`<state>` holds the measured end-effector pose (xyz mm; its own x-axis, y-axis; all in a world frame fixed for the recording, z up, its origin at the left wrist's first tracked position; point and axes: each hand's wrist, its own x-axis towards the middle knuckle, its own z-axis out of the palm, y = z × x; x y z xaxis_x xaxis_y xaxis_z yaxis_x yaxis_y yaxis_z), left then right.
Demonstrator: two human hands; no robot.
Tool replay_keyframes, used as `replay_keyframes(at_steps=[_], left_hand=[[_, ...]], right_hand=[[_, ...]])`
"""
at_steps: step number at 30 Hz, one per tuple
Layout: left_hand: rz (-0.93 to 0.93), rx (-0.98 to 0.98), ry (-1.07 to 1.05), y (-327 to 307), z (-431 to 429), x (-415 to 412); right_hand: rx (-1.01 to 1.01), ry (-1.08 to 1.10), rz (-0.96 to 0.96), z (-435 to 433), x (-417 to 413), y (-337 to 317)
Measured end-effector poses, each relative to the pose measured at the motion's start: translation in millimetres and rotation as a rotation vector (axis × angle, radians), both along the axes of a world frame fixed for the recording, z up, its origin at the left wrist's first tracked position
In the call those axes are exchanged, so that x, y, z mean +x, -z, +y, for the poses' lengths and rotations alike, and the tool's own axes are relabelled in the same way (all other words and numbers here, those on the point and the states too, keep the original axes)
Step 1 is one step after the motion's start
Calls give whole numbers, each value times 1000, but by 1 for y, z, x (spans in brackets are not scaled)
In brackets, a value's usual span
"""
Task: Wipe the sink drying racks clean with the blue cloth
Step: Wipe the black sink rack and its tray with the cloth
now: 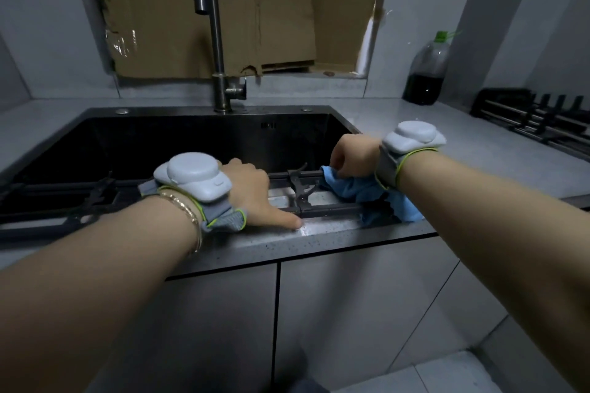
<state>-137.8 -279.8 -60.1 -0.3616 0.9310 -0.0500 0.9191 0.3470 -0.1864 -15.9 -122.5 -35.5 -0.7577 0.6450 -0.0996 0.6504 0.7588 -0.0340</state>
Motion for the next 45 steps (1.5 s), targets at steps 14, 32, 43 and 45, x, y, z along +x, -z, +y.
replay_keyframes(at_steps=[14,32,43,45], left_hand=[[55,64,27,7,-4,-3],[59,103,16,9,-5,0],[70,128,22,11,-5,0],[67,145,24,11,-4,-1]], right_hand=[[162,-34,-81,-6,8,-7],[72,36,171,2,11,4],[-687,-40,1503,-18,110,-93],[-731,-126,1470,-17,126,-104]])
